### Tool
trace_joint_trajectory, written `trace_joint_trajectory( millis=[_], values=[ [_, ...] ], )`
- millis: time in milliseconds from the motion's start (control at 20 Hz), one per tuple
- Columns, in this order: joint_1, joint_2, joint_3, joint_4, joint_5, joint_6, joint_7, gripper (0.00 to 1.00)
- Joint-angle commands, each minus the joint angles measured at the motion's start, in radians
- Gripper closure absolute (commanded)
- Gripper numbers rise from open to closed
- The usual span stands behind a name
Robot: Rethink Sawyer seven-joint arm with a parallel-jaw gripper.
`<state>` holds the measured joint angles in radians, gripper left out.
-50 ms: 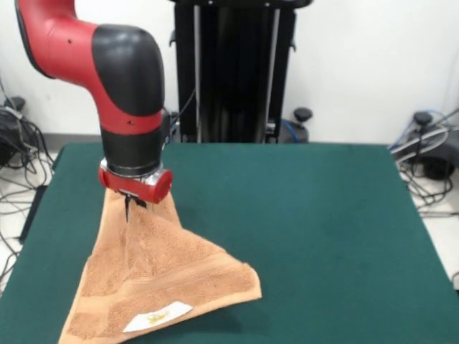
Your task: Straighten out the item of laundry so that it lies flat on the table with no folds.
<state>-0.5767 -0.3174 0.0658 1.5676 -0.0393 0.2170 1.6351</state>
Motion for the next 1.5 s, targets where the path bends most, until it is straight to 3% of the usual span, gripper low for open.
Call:
trace_joint_trajectory(
  millis=[50,350,650,900,1150,1500],
  values=[
    [0.013,-0.065,0.148,0.046,-0.039,0.208,-0.022,1.00],
    [0.039,-0.120,0.133,0.018,0.004,0.369,0.016,1.00],
    [0.199,-0.140,-0.099,-0.121,-0.050,0.565,0.149,1.00],
    [0.249,-0.156,-0.197,-0.091,-0.066,0.546,0.221,1.00],
    [0.263,-0.174,-0.203,-0.036,-0.026,0.508,0.230,1.00],
    [0.301,-0.198,-0.215,-0.036,0.024,0.569,0.251,1.00]
  ],
)
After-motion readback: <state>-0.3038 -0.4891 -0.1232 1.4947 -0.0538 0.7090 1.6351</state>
